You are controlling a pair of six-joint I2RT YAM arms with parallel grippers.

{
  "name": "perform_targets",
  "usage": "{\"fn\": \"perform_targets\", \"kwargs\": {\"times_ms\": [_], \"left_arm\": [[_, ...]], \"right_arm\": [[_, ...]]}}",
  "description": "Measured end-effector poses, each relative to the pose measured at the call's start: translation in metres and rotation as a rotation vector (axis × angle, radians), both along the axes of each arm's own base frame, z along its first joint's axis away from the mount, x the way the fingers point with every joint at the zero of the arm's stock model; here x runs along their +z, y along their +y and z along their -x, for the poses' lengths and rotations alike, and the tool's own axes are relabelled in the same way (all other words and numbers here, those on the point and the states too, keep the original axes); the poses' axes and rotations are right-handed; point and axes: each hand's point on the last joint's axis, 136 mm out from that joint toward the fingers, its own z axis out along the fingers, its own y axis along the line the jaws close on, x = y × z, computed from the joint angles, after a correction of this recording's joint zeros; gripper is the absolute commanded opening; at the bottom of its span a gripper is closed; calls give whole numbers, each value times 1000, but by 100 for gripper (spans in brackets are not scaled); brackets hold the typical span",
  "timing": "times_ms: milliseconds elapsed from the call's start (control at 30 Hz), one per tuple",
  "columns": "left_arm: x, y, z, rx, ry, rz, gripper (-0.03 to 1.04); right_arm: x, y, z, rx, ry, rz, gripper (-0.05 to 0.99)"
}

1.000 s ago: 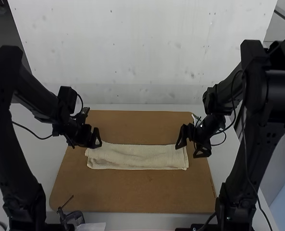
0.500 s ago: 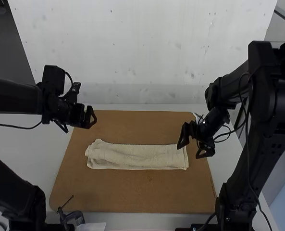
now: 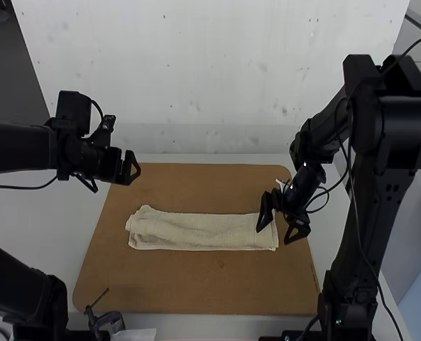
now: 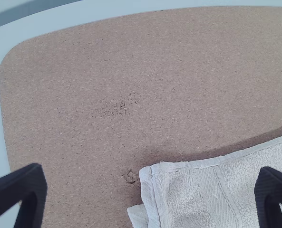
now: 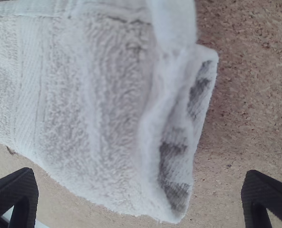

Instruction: Fold the towel.

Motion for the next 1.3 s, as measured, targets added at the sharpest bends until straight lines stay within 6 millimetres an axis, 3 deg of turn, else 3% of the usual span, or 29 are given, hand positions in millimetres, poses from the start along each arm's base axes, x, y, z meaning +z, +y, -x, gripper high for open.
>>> {"fn": "perform_targets", "kwargs": {"times_ms": [167, 967, 1200, 1300], "left_arm": [[1, 0, 0, 0, -3, 0, 98], [0, -1, 2, -7, -1, 13, 98], [-7, 5, 6, 7, 15, 13, 98], [-7, 5, 6, 5, 14, 14, 98]], "right_arm": [[-10, 0, 1, 1, 35, 1, 92], [-16, 6, -14, -96, 92, 27, 86], [-19, 8, -16, -100, 89, 78, 68], [-20, 13, -20, -91, 74, 79, 68]]}}
